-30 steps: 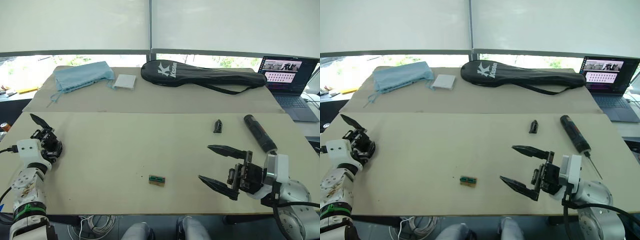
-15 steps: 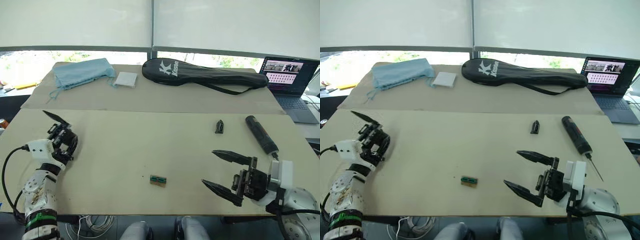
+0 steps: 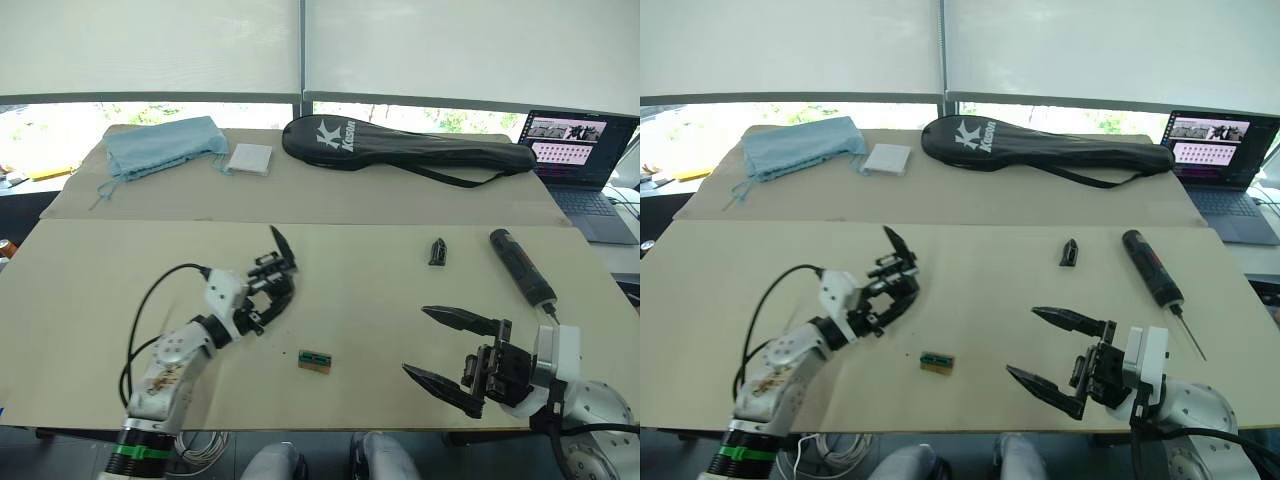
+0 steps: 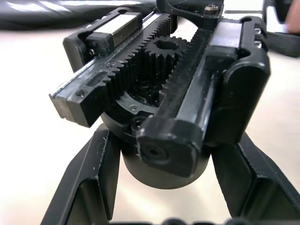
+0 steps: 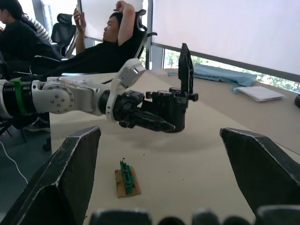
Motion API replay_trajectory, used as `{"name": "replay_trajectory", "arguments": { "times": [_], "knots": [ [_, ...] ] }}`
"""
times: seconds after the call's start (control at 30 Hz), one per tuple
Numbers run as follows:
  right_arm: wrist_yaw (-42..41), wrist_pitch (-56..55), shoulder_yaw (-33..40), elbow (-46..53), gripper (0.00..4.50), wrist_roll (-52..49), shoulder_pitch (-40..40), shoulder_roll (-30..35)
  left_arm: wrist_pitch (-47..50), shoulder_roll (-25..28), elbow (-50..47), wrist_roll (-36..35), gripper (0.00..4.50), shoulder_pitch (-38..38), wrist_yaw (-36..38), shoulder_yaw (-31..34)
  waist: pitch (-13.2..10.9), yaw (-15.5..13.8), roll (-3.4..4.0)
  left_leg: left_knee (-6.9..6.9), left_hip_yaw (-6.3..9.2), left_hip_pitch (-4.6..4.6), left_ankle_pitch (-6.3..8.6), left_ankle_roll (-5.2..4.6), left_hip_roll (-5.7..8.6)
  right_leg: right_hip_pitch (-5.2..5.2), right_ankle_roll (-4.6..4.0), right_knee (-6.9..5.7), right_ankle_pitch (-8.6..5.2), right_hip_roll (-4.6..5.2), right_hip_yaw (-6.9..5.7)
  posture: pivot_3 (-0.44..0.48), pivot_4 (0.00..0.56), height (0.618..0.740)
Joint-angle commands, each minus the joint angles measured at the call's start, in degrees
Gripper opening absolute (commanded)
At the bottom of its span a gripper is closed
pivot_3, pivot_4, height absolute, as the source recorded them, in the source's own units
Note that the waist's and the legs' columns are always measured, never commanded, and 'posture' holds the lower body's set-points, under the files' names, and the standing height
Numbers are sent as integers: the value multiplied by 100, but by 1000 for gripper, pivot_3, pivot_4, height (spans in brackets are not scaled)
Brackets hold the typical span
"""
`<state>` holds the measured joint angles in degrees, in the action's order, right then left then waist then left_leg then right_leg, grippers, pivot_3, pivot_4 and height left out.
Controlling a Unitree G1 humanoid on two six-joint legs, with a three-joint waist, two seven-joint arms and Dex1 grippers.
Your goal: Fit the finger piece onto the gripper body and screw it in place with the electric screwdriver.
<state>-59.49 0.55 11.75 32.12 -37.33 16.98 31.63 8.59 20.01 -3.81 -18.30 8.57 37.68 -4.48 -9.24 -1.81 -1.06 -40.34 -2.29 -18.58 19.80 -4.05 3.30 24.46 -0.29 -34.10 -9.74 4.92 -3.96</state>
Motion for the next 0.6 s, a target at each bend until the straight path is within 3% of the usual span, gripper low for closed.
{"name": "replay_trajectory", "arguments": {
  "times": [0.03, 0.6],
  "knots": [
    [22, -232, 79, 160, 4500, -27, 64, -57, -321, -143, 30, 190, 2314, 295, -23, -94, 0, -7, 0, 0, 0, -1, 0, 0, 0, 1, 0, 0, 0, 0, 1, 0, 150, 740],
    [81, -426, -15, 120, 4500, 168, 105, -112, -1172, -179, 816, 1316, 2314, 248, -62, -569, 9, -47, 15, -10, 0, -56, -1, -4, 1, 56, -5, -5, 5, 5, 1, 0, 150, 740]
  ]
}}
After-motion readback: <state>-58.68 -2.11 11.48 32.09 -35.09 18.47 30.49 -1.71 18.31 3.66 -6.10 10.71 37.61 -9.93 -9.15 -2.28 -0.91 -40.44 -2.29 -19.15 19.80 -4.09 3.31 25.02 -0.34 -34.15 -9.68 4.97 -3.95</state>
